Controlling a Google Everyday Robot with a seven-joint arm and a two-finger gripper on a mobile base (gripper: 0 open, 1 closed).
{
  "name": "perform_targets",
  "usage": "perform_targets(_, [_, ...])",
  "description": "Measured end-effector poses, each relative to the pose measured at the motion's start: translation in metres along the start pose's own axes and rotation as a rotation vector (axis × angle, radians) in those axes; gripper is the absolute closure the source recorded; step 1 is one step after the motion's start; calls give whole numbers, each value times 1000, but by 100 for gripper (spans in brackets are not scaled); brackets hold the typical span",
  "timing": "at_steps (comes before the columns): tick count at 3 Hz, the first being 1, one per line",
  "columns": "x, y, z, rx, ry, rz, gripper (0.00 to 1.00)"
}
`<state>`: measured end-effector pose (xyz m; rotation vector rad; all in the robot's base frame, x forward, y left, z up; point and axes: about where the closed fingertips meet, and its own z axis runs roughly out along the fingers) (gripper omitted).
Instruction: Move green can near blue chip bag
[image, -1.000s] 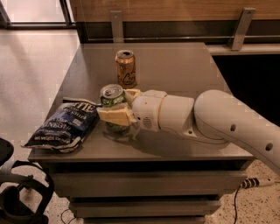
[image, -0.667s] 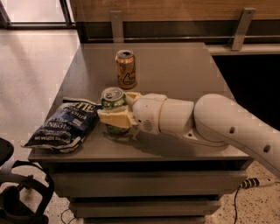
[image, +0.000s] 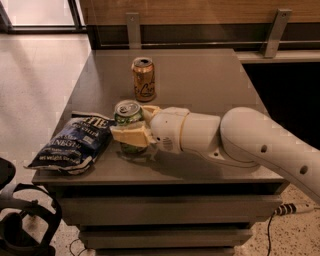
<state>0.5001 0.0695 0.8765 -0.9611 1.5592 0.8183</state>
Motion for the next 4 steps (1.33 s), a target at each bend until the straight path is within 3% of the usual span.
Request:
perform_targets(2, [-1,3,2,-6,1,-4,12])
perform_targets(3, [-2,4,3,-9,1,-5,0])
perform_targets(4, [-2,4,4,-9,1,-5,0])
